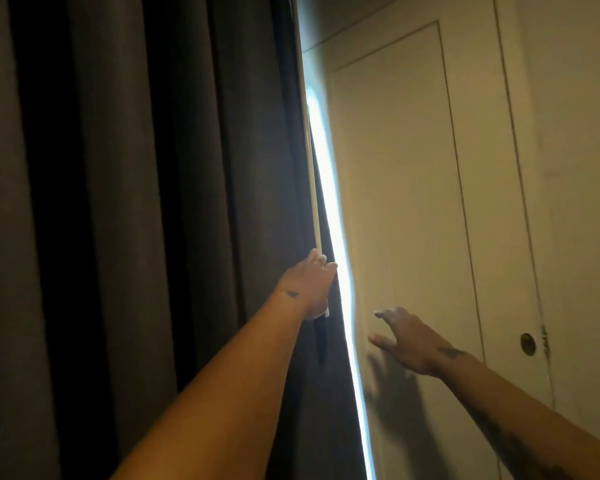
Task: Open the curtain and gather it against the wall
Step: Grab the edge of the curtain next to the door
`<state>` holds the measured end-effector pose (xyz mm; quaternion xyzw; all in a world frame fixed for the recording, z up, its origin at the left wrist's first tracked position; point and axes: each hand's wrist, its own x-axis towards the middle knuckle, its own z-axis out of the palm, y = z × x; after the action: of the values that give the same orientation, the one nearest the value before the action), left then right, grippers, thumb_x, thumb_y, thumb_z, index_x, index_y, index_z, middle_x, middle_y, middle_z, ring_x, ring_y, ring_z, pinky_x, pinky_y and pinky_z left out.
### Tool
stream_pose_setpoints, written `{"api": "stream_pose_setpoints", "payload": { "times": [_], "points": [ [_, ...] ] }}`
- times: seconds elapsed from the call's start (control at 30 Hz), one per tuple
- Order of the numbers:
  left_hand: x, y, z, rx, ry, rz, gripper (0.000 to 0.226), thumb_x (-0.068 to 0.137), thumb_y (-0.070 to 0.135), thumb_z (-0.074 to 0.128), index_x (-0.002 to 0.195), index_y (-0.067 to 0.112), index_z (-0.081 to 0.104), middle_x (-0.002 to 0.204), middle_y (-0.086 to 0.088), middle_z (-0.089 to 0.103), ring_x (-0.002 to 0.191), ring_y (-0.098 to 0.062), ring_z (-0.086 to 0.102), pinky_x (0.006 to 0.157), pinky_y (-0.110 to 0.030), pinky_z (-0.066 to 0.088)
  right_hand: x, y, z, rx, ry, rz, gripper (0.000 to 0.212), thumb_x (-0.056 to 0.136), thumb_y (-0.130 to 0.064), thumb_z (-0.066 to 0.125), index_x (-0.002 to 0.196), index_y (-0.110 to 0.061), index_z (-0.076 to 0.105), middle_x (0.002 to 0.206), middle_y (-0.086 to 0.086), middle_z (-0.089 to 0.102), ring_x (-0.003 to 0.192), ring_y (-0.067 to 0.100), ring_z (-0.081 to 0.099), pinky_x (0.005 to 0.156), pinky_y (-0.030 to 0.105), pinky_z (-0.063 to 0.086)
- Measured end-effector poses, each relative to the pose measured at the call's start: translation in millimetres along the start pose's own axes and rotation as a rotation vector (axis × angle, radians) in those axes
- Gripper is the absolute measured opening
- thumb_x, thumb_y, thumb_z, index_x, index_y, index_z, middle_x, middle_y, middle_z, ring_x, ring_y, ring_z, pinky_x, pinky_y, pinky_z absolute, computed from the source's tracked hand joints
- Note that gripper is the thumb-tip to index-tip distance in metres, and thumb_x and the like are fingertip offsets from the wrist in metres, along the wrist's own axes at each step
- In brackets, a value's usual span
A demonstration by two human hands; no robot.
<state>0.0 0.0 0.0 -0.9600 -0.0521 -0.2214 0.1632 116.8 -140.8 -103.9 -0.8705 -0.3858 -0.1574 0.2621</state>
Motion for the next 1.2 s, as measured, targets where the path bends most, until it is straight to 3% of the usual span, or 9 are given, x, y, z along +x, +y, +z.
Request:
{"api": "stream_pose_setpoints", "payload": {
  "times": [0.13, 0.37, 0.5, 0.67, 0.73, 0.9, 1.13, 1.2],
  "points": [
    [34, -11, 18, 0.320, -0.002, 0.107, 0.055, 0.093, 0.016, 0.048, 0.144, 0.007, 0.028, 0.154, -0.013, 0.023, 0.145, -0.027, 0.008, 0.119, -0.041, 0.014, 37, 4, 23, 0.078, 0.050, -0.025, 0.052, 0.089, -0.042, 0.048, 0.133, -0.017, 0.032, 0.142, 0.015, 0.033, 0.126, 0.030, 0.033, 0.102, 0.042, 0.032],
    [89, -33, 48, 0.592, 0.042, 0.186, 0.055, 0.100, 0.025, 0.033, 0.149, 0.013, 0.013, 0.160, -0.010, 0.005, 0.146, -0.028, -0.006, 0.117, -0.052, 0.001, 99, 8, 55, 0.175, 0.150, -0.106, 0.050, 0.091, -0.042, 0.044, 0.134, -0.020, 0.029, 0.146, 0.013, 0.029, 0.131, 0.028, 0.028, 0.106, 0.042, 0.027],
    [103, -50, 57, 0.644, 0.047, 0.184, 0.056, 0.099, 0.023, 0.031, 0.150, 0.013, 0.010, 0.160, -0.011, 0.003, 0.145, -0.031, -0.008, 0.117, -0.053, -0.002, 117, 13, 63, 0.253, 0.227, -0.133, 0.051, 0.090, -0.040, 0.045, 0.133, -0.017, 0.030, 0.144, 0.012, 0.032, 0.128, 0.028, 0.032, 0.103, 0.038, 0.030],
    [107, -59, 68, 0.639, 0.027, 0.144, 0.058, 0.099, 0.024, 0.031, 0.150, 0.013, 0.006, 0.160, -0.012, -0.001, 0.145, -0.032, -0.010, 0.116, -0.055, -0.004, 131, 14, 76, 0.419, 0.302, -0.176, 0.067, 0.083, -0.061, 0.036, 0.132, -0.017, 0.030, 0.142, 0.015, 0.034, 0.128, 0.028, 0.033, 0.105, 0.046, 0.032],
    [110, -61, 69, 0.606, 0.033, 0.127, 0.060, 0.099, 0.023, 0.031, 0.150, 0.013, 0.003, 0.160, -0.012, -0.003, 0.145, -0.031, -0.011, 0.116, -0.054, -0.004, 139, 13, 79, 0.479, 0.336, -0.185, 0.064, 0.081, -0.056, 0.040, 0.131, -0.017, 0.032, 0.141, 0.016, 0.035, 0.127, 0.028, 0.034, 0.104, 0.047, 0.034],
    [117, -66, 75, 0.584, 0.085, 0.075, 0.065, 0.098, 0.017, 0.031, 0.150, 0.015, -0.009, 0.159, -0.011, -0.014, 0.144, -0.029, -0.017, 0.117, -0.051, -0.006, 151, 12, 83, 0.597, 0.428, -0.231, 0.057, 0.081, -0.040, 0.044, 0.131, -0.015, 0.031, 0.140, 0.012, 0.037, 0.123, 0.025, 0.039, 0.095, 0.031, 0.032],
    [130, -63, 78, 0.603, 0.111, 0.009, 0.072, 0.095, 0.010, 0.032, 0.148, 0.021, -0.015, 0.155, -0.007, -0.025, 0.135, -0.025, -0.031, 0.107, -0.045, -0.019, 173, 6, 97, 0.873, 0.412, -0.292, 0.055, 0.078, -0.040, 0.049, 0.128, -0.034, 0.029, 0.135, -0.001, 0.041, 0.119, 0.019, 0.043, 0.095, 0.040, 0.042],
    [136, -65, 79, 0.625, 0.080, -0.016, 0.074, 0.094, 0.008, 0.033, 0.148, 0.022, -0.016, 0.146, -0.004, -0.034, 0.129, -0.022, -0.035, 0.104, -0.045, -0.022, 182, 3, 104, 0.906, 0.400, -0.295, 0.057, 0.080, -0.038, 0.052, 0.131, -0.031, 0.028, 0.136, 0.003, 0.043, 0.119, 0.019, 0.043, 0.097, 0.044, 0.042]
  ]
}}
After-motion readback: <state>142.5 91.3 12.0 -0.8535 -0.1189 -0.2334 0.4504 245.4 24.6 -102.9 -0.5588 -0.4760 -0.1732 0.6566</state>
